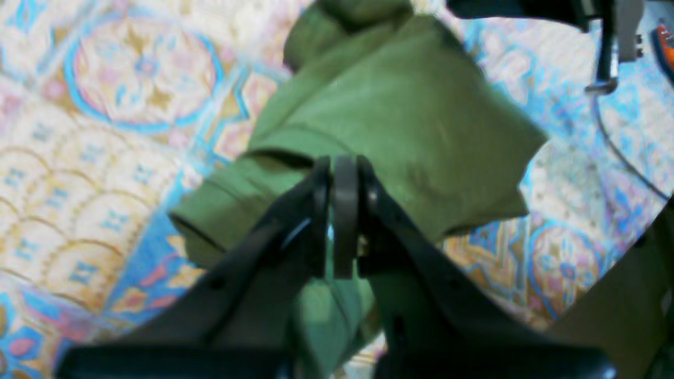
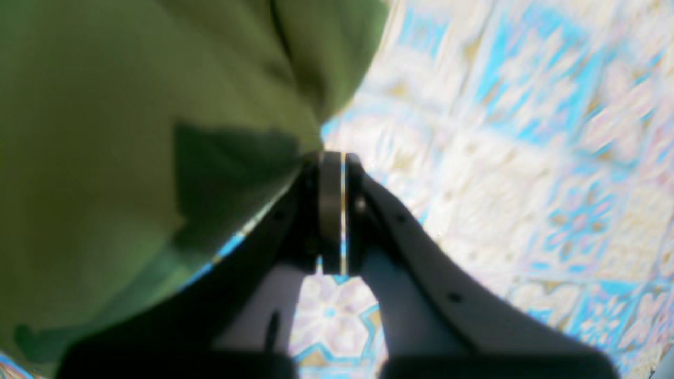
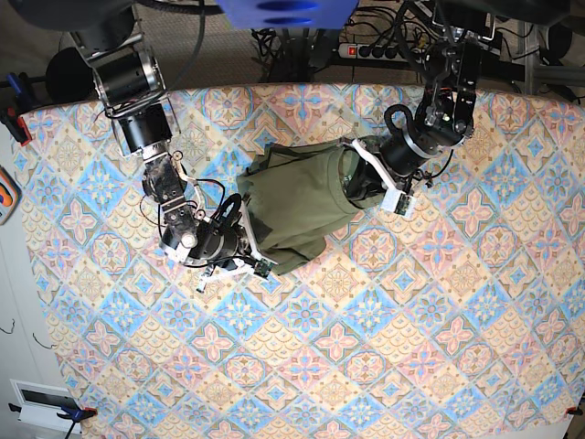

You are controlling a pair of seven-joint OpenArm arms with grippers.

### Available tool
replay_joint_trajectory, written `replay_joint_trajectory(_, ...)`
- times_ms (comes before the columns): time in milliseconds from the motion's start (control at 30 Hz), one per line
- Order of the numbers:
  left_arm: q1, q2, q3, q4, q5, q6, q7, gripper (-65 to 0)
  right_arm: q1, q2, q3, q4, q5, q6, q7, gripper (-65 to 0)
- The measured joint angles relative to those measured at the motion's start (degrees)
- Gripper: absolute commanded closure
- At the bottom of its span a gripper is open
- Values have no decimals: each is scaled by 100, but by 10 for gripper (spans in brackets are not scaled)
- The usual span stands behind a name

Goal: Layout the t-shirt on the table in an organized manner, then fold the t-shirt properly
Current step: 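Press and tuck the folded bundle with both grippers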

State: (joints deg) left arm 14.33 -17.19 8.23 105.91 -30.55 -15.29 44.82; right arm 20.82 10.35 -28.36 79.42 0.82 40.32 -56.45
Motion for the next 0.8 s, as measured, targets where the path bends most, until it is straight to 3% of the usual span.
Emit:
replay_joint_trajectory(233, 210, 7, 546, -70, 20, -44, 28, -1, 310, -413, -17, -533, 70, 15, 177, -7)
replay_joint_trajectory(633, -195, -26, 664, -1191, 9, -70, -33, -1, 448, -363, -1174, -1036, -11, -48, 444, -4)
replay_joint_trajectory(733, -468, -92, 686, -1517, -120, -177, -59, -1, 459, -197, -1283, -968, 20, -48, 457, -4)
replay_joint_trajectory(800, -614, -92, 680, -1609, -103, -140, -116, -1, 409, 33, -1298, -647, 66, -4, 186, -4)
